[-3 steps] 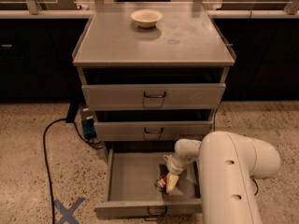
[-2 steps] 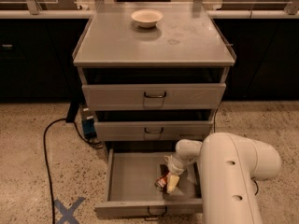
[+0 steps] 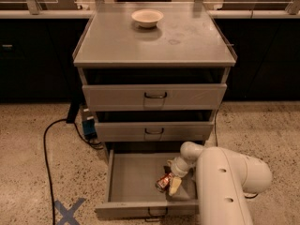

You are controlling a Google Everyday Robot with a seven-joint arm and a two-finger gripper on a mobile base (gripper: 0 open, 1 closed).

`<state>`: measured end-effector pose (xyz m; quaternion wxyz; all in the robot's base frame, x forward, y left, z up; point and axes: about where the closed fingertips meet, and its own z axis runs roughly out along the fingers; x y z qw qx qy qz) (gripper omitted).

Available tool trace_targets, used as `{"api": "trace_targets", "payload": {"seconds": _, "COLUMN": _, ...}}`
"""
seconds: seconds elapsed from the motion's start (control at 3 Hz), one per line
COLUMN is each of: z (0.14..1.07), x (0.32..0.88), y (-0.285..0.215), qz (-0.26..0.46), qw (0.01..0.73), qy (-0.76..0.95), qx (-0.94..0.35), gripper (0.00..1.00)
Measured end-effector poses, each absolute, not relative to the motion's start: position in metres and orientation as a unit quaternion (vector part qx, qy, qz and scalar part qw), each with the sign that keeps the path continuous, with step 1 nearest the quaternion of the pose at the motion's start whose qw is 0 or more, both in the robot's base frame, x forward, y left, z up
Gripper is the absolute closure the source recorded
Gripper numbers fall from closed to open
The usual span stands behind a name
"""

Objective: Pick coke can from bottom drawer and place on counter

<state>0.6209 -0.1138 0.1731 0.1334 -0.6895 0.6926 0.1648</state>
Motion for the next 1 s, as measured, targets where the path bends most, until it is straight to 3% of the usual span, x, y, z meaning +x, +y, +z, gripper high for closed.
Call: {"api": "trace_targets", "payload": {"seconds": 1.0, "z": 0.141, "x": 0.628, "y": -0.109, "qz": 0.199, "qw": 0.121, "qy": 0.687, "qx": -0.688, "gripper": 0.0}}
